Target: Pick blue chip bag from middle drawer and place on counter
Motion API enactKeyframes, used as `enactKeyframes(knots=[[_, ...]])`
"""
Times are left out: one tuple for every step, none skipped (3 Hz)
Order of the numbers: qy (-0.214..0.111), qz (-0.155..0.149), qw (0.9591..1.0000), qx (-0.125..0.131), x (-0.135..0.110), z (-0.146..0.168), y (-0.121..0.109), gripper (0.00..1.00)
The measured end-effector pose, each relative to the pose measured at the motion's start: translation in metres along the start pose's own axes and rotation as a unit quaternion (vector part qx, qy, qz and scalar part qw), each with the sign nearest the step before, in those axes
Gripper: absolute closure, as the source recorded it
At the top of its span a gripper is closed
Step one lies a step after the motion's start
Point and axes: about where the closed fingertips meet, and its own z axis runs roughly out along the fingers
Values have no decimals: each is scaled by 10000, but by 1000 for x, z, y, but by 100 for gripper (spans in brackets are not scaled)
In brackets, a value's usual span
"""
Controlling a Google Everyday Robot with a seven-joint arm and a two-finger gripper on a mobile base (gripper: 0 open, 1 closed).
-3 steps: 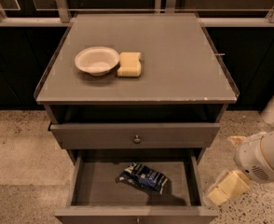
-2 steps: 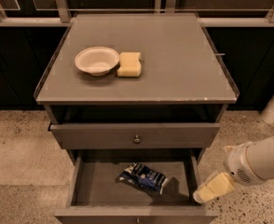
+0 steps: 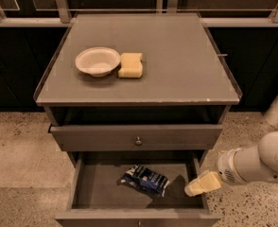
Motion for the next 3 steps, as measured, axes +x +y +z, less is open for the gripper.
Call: enactKeyframes(knots=[[73, 225, 9997, -113, 15, 22, 5, 0], [-107, 312, 9988, -368, 22, 75, 22, 0], [-335, 23, 9980, -532, 6, 126, 47, 0]])
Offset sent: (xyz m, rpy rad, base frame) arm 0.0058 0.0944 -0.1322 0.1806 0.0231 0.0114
